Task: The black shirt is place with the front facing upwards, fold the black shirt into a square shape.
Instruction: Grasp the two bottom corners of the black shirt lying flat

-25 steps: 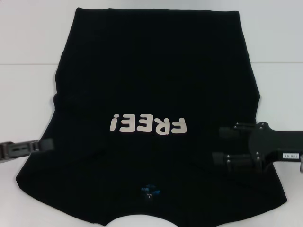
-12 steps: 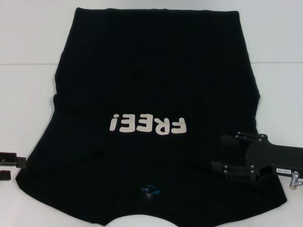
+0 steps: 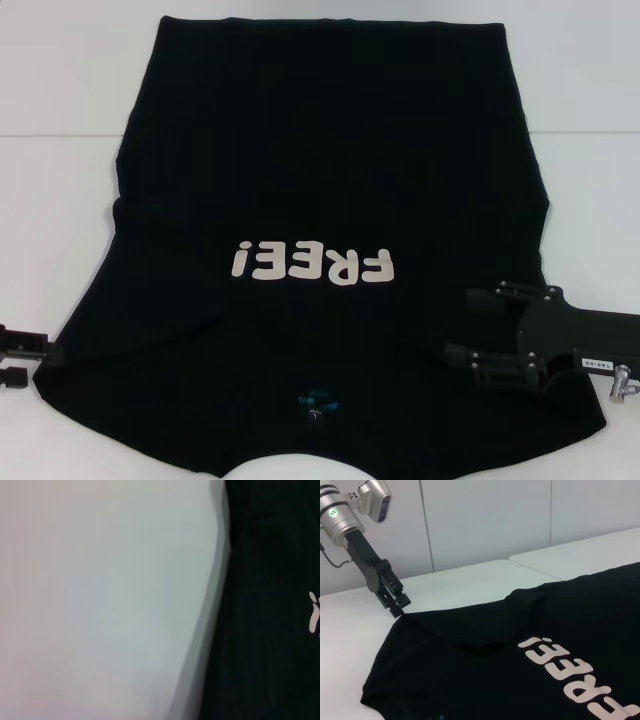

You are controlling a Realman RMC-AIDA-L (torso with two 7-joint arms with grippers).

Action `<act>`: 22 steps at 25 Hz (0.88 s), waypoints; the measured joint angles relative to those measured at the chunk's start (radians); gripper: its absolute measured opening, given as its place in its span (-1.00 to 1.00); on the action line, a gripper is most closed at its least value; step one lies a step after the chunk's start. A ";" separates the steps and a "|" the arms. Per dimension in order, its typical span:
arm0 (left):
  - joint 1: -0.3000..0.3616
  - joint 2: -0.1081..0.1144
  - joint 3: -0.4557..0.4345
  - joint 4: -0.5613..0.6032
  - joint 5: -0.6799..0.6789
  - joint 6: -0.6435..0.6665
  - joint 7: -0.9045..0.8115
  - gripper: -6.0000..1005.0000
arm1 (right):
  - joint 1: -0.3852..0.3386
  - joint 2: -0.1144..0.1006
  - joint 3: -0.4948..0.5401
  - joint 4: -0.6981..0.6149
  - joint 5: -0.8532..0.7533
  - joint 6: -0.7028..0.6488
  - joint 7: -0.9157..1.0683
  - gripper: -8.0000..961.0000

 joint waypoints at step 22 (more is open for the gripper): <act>-0.010 -0.003 0.007 -0.022 0.007 -0.036 0.020 0.35 | 0.000 -0.001 -0.002 0.002 0.001 -0.001 0.007 0.74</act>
